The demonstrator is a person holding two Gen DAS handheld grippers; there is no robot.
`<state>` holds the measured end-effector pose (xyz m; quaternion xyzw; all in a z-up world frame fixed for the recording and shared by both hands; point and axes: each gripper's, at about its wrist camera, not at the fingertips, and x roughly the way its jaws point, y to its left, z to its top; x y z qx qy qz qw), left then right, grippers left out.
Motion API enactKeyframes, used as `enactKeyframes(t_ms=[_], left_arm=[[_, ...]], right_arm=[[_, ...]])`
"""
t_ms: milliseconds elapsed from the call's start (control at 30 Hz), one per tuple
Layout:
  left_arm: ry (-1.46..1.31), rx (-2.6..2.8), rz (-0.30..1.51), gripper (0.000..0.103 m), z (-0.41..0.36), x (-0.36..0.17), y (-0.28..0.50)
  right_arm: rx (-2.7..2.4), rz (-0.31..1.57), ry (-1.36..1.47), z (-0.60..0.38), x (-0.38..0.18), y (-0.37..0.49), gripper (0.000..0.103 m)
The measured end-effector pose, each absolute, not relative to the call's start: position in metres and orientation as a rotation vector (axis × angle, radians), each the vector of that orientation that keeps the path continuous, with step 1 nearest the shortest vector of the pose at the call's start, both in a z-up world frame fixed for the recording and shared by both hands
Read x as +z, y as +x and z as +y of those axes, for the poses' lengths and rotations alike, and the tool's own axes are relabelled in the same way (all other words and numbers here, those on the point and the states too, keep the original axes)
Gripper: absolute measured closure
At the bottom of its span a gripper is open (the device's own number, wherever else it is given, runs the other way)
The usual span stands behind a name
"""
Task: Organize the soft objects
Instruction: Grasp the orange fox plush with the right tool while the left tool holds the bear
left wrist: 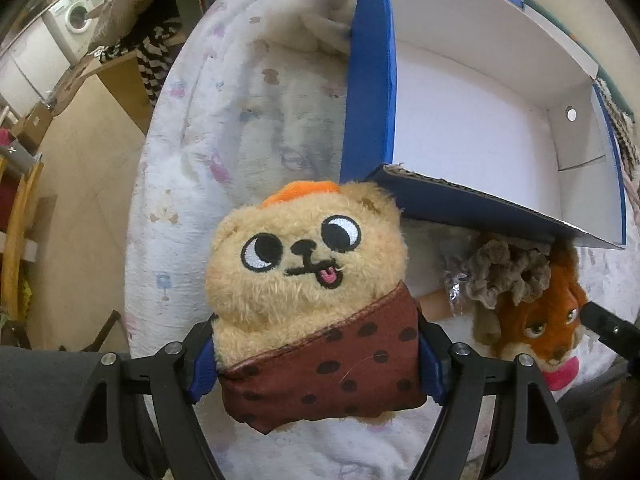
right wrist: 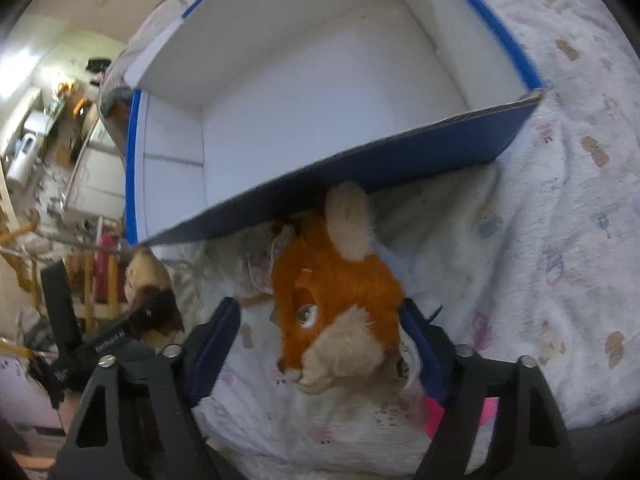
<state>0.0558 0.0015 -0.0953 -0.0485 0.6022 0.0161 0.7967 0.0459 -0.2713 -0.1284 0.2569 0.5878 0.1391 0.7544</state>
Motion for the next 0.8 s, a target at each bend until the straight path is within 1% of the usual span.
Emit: enactKeyframes(t_ms=[33,100,300,333,367,400,567,800], left_arm=[[-0.120,0.026,1.297,0.027,0.000,-0.095,0.054],[-0.139,0.017,1.303,0.027,0.003,-0.098,0.059],[-0.125,0.009,1.293,0.027,-0.001,-0.099,0.061],[-0.123,0.009,1.292,0.027,-0.001,-0.099,0.061],[-0.129,0.009,1.294,0.027,-0.001,-0.098,0.060],[-0.132,0.011,1.296,0.027,0.002,-0.101,0.063],[-0.134,0.021,1.291,0.027,0.005,-0.101,0.063],[-0.130,0.027,1.284,0.027,0.002,-0.100,0.062]], right_arm=[[0.322,1.281,0.547,-0.266,-0.127,0.046,0.029],[0.328,1.287,0.502,-0.257,-0.126,0.045,0.029],[0.293,1.373,0.395,-0.231,-0.155,0.053,0.029],[0.288,1.374,0.372,-0.230,-0.157,0.053,0.031],[0.284,1.370,0.341,-0.226,-0.157,0.054,0.040],[0.283,1.361,0.315,-0.223,-0.156,0.054,0.040],[0.319,1.311,0.341,-0.227,-0.140,0.046,0.053],[0.302,1.206,0.318,-0.237,-0.104,0.030,0.063]])
